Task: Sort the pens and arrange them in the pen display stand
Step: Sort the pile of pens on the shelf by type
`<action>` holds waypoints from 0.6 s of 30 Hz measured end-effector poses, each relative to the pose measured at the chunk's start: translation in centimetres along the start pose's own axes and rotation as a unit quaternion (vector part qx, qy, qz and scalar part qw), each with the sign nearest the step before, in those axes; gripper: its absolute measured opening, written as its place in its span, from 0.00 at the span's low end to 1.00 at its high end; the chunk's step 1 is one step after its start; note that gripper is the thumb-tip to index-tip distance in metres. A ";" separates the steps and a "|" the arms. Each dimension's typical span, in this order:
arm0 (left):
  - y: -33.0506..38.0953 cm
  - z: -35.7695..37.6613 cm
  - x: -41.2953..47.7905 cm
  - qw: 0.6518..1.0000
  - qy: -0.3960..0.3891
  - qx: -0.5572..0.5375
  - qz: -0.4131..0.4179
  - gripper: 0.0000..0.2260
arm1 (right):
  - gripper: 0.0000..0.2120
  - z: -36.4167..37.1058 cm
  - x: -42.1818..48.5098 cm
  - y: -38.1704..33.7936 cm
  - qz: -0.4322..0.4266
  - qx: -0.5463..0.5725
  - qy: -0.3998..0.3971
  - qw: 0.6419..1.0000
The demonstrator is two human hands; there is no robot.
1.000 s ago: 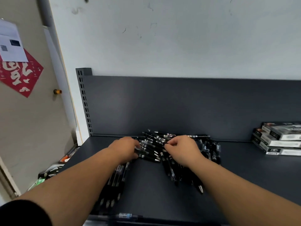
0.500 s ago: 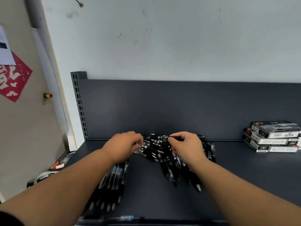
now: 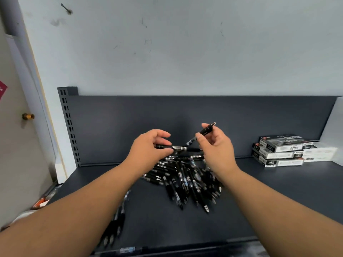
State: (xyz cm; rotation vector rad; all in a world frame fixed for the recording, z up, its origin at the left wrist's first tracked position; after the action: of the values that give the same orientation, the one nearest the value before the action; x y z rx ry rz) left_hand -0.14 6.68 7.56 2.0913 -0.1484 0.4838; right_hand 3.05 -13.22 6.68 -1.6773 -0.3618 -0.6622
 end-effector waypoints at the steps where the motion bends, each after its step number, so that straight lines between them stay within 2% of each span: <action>1: 0.6 0.8 0.1 0.999 -0.005 -0.049 -0.013 0.16 | 0.10 -0.9 0.4 0.1 -0.005 -0.003 0.014 1.000; 4: 2.3 3.8 0.2 0.979 -0.021 -0.192 -0.059 0.19 | 0.03 -4.1 1.8 0.8 -0.001 -0.020 0.043 0.999; 7: 3.6 7.6 0.0 0.965 -0.059 -0.232 -0.103 0.17 | 0.13 -7.2 2.8 2.2 0.021 -0.091 0.022 0.995; 10: 4.0 12.1 -0.5 0.966 -0.134 -0.172 -0.138 0.15 | 0.17 -9.3 3.0 4.1 0.084 -0.227 -0.084 0.967; 13: 3.7 16.6 -1.0 0.966 -0.196 -0.058 -0.156 0.16 | 0.14 -10.4 1.5 7.1 0.171 -0.309 -0.233 0.906; 15: 3.3 18.9 -1.2 0.964 -0.217 0.022 -0.153 0.16 | 0.11 -10.8 0.2 8.8 0.207 -0.323 -0.292 0.876; 18: 2.8 21.5 -1.4 0.954 -0.232 0.120 -0.148 0.18 | 0.04 -11.4 -1.0 9.9 0.249 -0.300 -0.335 0.858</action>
State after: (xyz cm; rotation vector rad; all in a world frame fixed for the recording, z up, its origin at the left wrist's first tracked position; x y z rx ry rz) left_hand 3.79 -12.95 -0.91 2.3849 -0.0453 -0.1882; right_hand 5.37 -26.32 -0.63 -2.4669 -0.1868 0.2661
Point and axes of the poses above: each hand's wrist, its own x-axis towards the middle knuckle, its own z-axis out of the palm, y = z × x, the point moved 5 cm from there along x, towards the middle knuckle, and after that the axes turned 3 degrees about -z, right-handed, at the moved point
